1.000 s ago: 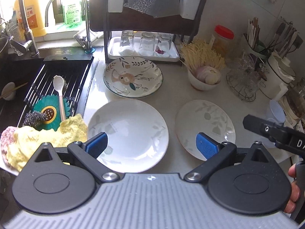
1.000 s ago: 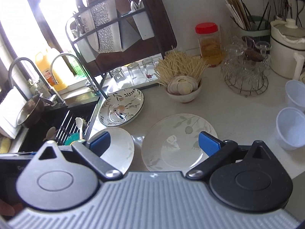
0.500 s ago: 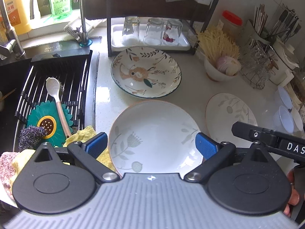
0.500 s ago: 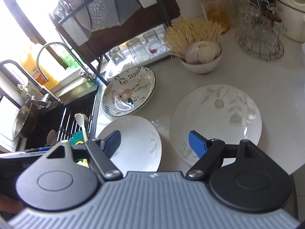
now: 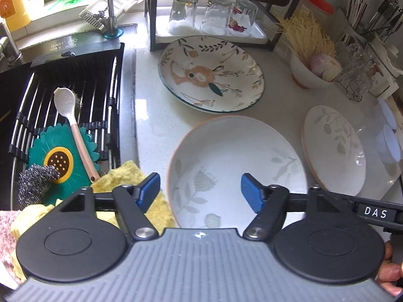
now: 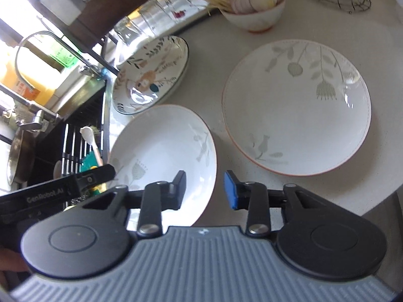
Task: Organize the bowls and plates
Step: 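Close the left tool on the white plate rim while the right tool grips it too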
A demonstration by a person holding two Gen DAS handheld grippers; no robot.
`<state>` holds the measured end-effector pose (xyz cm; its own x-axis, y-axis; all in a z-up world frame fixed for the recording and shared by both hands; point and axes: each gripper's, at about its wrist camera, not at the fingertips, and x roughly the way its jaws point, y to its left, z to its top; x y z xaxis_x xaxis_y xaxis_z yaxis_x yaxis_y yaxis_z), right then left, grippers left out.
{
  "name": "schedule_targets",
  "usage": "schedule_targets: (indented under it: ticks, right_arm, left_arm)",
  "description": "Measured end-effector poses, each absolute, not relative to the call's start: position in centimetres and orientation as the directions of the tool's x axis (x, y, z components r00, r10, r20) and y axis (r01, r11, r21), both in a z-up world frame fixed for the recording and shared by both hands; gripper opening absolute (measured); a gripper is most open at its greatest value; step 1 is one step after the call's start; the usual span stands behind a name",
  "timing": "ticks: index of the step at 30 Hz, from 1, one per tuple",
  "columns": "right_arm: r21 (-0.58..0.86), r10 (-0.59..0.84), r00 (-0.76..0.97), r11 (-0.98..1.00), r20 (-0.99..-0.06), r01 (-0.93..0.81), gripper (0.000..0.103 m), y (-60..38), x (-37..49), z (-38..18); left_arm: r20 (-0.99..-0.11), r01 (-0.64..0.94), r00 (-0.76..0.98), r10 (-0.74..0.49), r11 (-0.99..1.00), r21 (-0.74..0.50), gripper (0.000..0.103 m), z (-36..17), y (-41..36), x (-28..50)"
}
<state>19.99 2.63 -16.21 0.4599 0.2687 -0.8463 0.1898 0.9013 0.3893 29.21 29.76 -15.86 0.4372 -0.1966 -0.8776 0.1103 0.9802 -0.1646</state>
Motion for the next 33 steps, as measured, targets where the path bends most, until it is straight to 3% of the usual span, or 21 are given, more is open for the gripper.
schedule_targets:
  ticks: [3,5,12,17,22,33]
  right_arm:
    - [0.374,0.257,0.441,0.906,-0.860,0.200,0.024,3.0,20.2,-16.9]
    - [0.370,0.253,0.435,0.906,-0.864,0.207,0.023,3.1,20.3,-17.3]
    - [0.364,0.238,0.434,0.902,-0.869,0.233,0.023,3.0,20.8,-18.6]
    - [0.378,0.245,0.453,0.897,-0.857,0.230,0.020,3.1,21.5,-18.6]
    - [0.387,0.253,0.447,0.891,-0.858,0.238,0.012,3.1,21.8,-19.3]
    - [0.381,0.257,0.457,0.902,-0.851,0.203,0.012,3.6,22.3,-19.8]
  left_arm:
    - [-0.881,0.111,0.424,-0.209,0.978,-0.179,0.069,-16.9,30.9,30.1]
    - [-0.884,0.094,0.422,-0.202,0.979,-0.179,0.060,-17.6,31.6,30.6]
    - [-0.879,0.115,0.413,-0.237,0.971,-0.208,0.043,-19.3,32.0,31.6]
    - [-0.881,0.115,0.391,-0.267,0.964,-0.241,0.023,-20.5,32.3,32.1]
    - [-0.872,0.114,0.390,-0.297,0.955,-0.275,0.016,-20.8,32.7,32.3]
    - [-0.862,0.124,0.392,-0.323,0.946,-0.298,0.013,-20.8,33.0,32.5]
